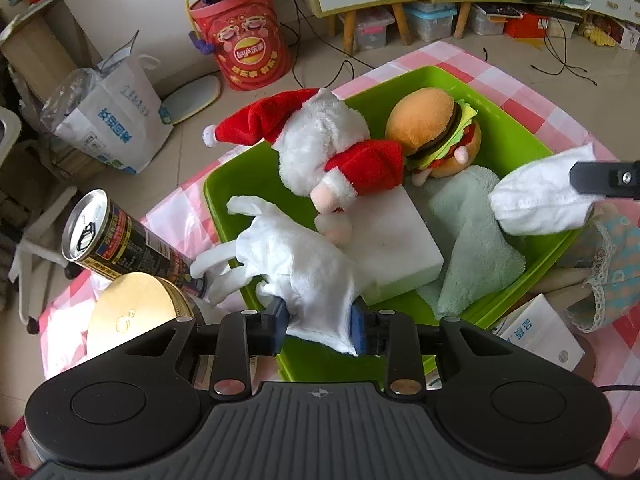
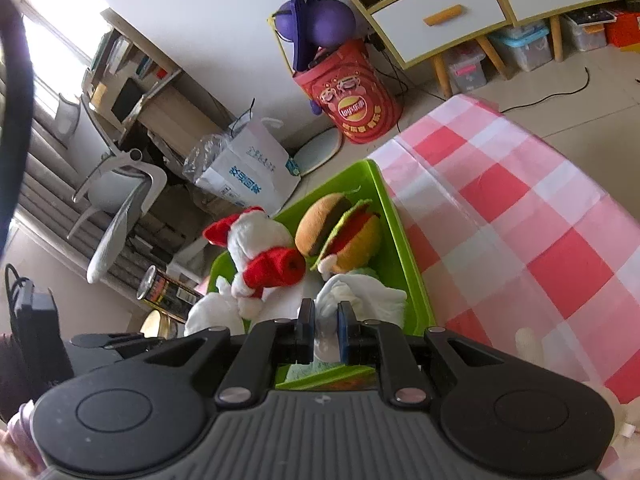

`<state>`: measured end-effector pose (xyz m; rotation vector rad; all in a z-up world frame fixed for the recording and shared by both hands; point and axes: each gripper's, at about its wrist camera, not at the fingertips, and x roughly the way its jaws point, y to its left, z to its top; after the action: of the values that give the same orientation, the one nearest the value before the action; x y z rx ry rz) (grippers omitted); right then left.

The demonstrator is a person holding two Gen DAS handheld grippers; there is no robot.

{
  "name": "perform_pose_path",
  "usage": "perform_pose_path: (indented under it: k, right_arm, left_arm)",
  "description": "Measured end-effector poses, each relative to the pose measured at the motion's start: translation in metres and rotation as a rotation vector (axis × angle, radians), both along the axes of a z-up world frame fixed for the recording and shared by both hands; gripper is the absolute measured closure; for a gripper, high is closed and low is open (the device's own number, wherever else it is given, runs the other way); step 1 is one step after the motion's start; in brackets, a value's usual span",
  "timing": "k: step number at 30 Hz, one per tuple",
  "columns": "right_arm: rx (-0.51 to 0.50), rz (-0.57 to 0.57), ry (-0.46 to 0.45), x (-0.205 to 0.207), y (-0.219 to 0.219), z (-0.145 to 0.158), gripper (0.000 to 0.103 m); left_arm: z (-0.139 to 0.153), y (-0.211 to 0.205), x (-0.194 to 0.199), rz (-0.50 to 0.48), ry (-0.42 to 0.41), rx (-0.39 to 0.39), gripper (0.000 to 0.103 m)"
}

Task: Organize soft objects
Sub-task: 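Carry both white gloves into the green bin and open both tools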

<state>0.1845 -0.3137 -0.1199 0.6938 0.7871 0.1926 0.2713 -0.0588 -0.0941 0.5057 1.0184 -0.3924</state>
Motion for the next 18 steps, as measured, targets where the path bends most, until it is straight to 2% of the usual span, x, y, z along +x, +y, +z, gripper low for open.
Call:
perform_pose_path:
  k: [4, 5, 7, 8, 9, 12, 14, 18]
  right_arm:
    - [-0.006, 0.003, 0.010, 0.000, 0.002, -0.003, 0.103]
    - [-0.007, 0.003, 0.012, 0.000, 0.002, -0.003, 0.103]
    - [-0.004, 0.014, 0.007, 0.000, 0.003, -0.003, 0.103]
    - [-0.003, 0.022, 0.005, 0.001, 0.003, -0.002, 0.102]
    - [0.002, 0.025, 0.007, 0.001, 0.003, 0.000, 0.092]
    - [0.005, 0.025, -0.008, -0.002, 0.003, 0.007, 0.074]
    - [-0.009, 0.019, -0.012, -0.005, 0.003, 0.011, 0.072]
    - [-0.011, 0.004, -0.004, -0.011, -0.004, 0.018, 0.070]
  left_arm:
    - [0.000, -0.001, 0.000, 0.002, 0.000, -0.001, 0.066]
    - [0.002, 0.000, 0.000, 0.005, -0.003, -0.007, 0.062]
    - [0.005, 0.001, -0.003, 0.008, -0.020, -0.029, 0.047]
    - [0.007, 0.001, -0.004, 0.010, -0.030, -0.044, 0.034]
    - [0.010, 0.001, -0.005, 0.012, -0.038, -0.058, 0.030]
    - [0.018, 0.001, -0.009, 0.018, -0.053, -0.070, 0.027]
    - [0.024, 0.001, -0.014, 0.026, -0.077, -0.070, 0.023]
    - [0.039, 0.009, -0.022, 0.056, -0.093, -0.108, 0.021]
